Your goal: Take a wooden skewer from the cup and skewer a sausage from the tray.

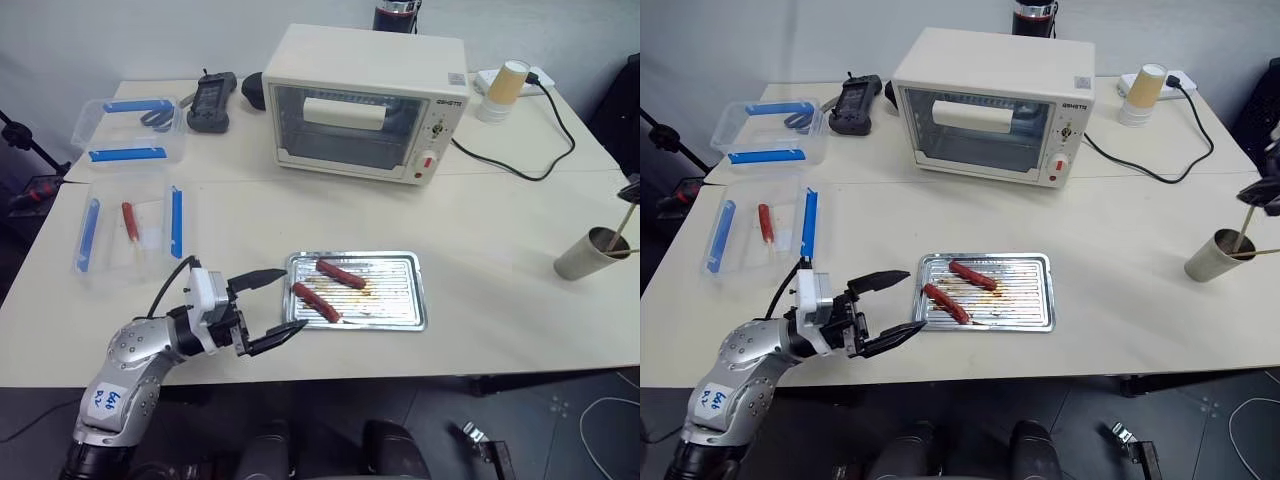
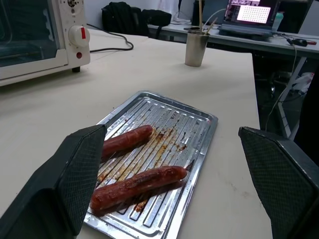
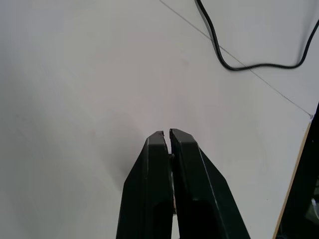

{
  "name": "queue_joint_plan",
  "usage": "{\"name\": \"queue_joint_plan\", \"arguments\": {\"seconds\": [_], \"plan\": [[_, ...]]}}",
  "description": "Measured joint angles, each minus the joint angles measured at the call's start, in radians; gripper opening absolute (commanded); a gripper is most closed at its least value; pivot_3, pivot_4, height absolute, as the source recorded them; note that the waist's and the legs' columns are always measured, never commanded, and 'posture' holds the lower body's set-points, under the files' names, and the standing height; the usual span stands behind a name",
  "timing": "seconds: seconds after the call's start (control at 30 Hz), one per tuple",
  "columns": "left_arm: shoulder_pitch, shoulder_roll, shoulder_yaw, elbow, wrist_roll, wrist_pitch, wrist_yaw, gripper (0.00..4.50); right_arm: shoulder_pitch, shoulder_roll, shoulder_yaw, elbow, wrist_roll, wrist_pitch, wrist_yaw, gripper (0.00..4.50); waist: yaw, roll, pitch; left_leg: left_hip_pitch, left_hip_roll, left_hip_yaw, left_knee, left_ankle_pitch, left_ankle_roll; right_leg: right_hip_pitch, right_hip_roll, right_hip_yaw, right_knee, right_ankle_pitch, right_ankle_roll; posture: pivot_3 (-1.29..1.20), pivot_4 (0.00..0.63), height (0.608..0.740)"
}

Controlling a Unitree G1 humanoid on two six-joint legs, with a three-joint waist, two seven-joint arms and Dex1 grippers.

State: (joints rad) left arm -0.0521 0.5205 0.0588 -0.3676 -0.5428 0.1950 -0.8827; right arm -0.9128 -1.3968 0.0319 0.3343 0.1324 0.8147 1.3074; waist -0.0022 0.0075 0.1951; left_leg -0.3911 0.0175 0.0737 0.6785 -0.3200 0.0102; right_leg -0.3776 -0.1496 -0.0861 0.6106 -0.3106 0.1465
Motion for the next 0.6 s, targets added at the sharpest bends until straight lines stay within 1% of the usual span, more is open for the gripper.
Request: {"name": "queue_joint_plan", "arguments": {"seconds": [0.13, 0.23, 0.3, 0.37, 0.47, 0.53, 0.6], "plan": [[-0.025, -0.012, 0.0, 0.017, -0.001, -0.009, 0.002, 4.5, -0.076, 0.004, 0.0, -0.02, 0.054, 0.069, 0.047, 0.04, 0.0, 0.0, 0.0, 0.0, 0.0, -0.004, 0.0, 0.0, 0.0, 0.0, 0.0, 0.001, 0.0, 0.0, 0.0, 0.0, 0.15, 0.74], [-0.034, -0.02, 0.003, 0.021, -0.014, 0.002, 0.006, 4.5, -0.115, 0.063, -0.027, -0.027, 0.113, 0.143, 0.048, 0.04, 0.0, 0.0, 0.0, 0.0, 0.0, -0.005, 0.0, -0.001, 0.0, 0.0, 0.0, 0.001, 0.001, 0.0, 0.0, 0.0, 0.15, 0.74], [-0.076, -0.048, 0.004, 0.022, -0.037, 0.018, 0.022, 4.5, -0.112, 0.189, -0.099, -0.072, 0.209, 0.208, 0.03, 0.04, -0.002, -0.001, 0.0, 0.0, 0.001, -0.005, 0.002, -0.001, 0.0, 0.0, 0.001, 0.0, 0.002, 0.0, 0.0, 0.0, 0.15, 0.74], [-0.122, -0.075, 0.002, 0.023, -0.048, 0.026, 0.04, 4.5, -0.071, 0.31, -0.165, -0.124, 0.289, 0.246, -0.008, 0.04, 0.001, -0.001, 0.0, 0.0, 0.001, -0.006, 0.003, -0.001, 0.0, 0.0, 0.001, -0.001, 0.004, 0.0, 0.0, 0.0, 0.15, 0.74], [-0.197, -0.13, -0.005, 0.056, -0.053, 0.033, 0.056, 4.5, 0.0, 0.484, -0.236, -0.19, 0.377, 0.286, -0.106, 0.04, 0.014, -0.001, 0.0, -0.002, -0.001, -0.005, 0.005, 0.0, 0.0, 0.0, 0.0, -0.003, 0.006, 0.0, 0.0, 0.0, 0.15, 0.74], [-0.246, -0.174, -0.023, 0.101, -0.051, 0.029, 0.063, 4.5, 0.003, 0.577, -0.281, -0.221, 0.429, 0.323, -0.183, 0.04, 0.024, -0.001, 0.0, -0.004, -0.002, -0.005, 0.006, 0.0, 0.0, -0.001, 0.0, -0.003, 0.006, 0.0, 0.001, 0.0, 0.15, 0.74], [-0.297, -0.228, -0.047, 0.151, -0.04, 0.009, 0.064, 4.5, 0.002, 0.639, -0.322, -0.255, 0.477, 0.352, -0.247, 0.04, 0.031, -0.001, -0.001, -0.007, -0.002, -0.006, 0.008, 0.0, 0.0, -0.001, 0.0, -0.007, 0.007, 0.0, 0.001, 0.0, 0.15, 0.74]]}}
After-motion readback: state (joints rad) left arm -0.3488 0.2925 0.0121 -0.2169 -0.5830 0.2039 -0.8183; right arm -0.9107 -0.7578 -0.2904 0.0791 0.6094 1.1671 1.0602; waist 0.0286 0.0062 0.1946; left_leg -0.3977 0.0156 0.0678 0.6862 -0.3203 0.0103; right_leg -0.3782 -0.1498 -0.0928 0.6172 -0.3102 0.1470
